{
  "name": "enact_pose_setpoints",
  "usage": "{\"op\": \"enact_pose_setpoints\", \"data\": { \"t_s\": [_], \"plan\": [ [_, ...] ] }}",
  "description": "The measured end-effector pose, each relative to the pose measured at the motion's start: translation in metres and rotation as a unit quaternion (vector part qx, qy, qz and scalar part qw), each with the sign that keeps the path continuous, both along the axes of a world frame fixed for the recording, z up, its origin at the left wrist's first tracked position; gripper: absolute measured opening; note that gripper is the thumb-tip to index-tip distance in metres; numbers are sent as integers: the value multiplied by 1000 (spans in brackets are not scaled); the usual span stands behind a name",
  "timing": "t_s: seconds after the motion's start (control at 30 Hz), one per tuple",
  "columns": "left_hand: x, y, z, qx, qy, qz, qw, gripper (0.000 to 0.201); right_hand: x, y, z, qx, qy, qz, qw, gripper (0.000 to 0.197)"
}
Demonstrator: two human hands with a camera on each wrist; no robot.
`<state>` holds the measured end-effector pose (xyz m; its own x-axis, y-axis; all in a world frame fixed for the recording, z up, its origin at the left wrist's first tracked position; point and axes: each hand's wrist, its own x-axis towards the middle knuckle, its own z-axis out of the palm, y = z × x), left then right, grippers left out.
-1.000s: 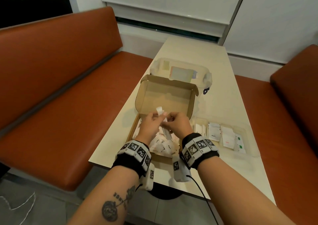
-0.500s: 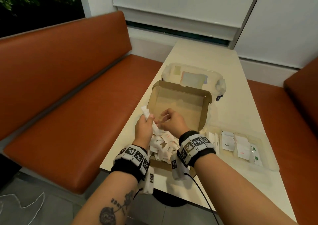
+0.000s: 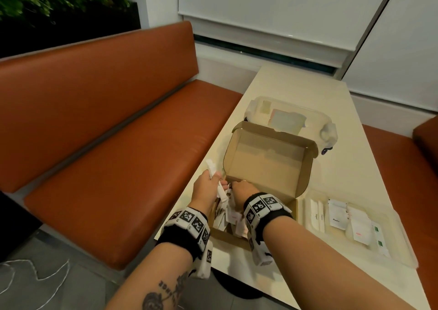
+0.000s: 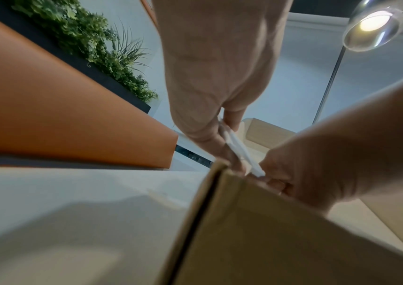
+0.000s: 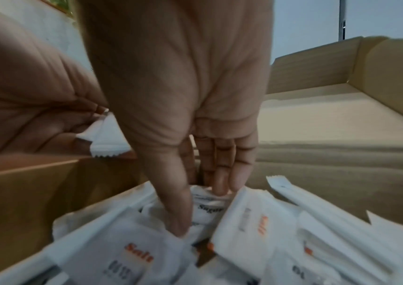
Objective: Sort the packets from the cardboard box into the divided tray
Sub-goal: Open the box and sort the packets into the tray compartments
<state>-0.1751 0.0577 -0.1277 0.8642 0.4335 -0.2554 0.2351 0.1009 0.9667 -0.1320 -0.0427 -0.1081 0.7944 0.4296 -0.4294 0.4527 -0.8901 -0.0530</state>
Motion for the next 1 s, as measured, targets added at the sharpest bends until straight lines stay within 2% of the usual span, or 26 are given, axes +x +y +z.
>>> {"op": "enact_pose_setpoints", "data": {
  "t_s": [0.13,0.3,0.47,0.53,0.6,0.63,0.73,0.83,0.93,1.0],
  "plan": [
    [0,-1,1,24,2,-10,1000,14,3,-2,0,-18,14,9,1000,38],
    [1,-2,-1,37,-3,-4,999,14,3,-3,-1,-48,33,8,998,21],
    [4,-6,-1,30,3,-7,1000,15,5,-10,7,-26,25,0,999,23],
    [5,-9,0,34,3,-9,999,18,8,-18,13,24,22,-18,999,24],
    [7,-14,3,39,0,-8,999,19,12,-29,22,100,23,-58,993,13],
    [8,-17,3,39,-5,-7,999,18,14,-36,26,148,26,-85,985,7],
    [11,-29,8,52,-19,-6,998,17,20,-57,41,270,22,-145,952,20],
    [15,-45,15,49,-33,-29,998,14,22,-74,55,365,48,-183,912,5],
    [19,-62,26,7,-27,-71,997,17,24,-89,63,432,90,-192,877,9],
    [20,-75,33,-66,-19,-88,994,23,21,-96,67,461,108,-191,860,9]
  ]
}}
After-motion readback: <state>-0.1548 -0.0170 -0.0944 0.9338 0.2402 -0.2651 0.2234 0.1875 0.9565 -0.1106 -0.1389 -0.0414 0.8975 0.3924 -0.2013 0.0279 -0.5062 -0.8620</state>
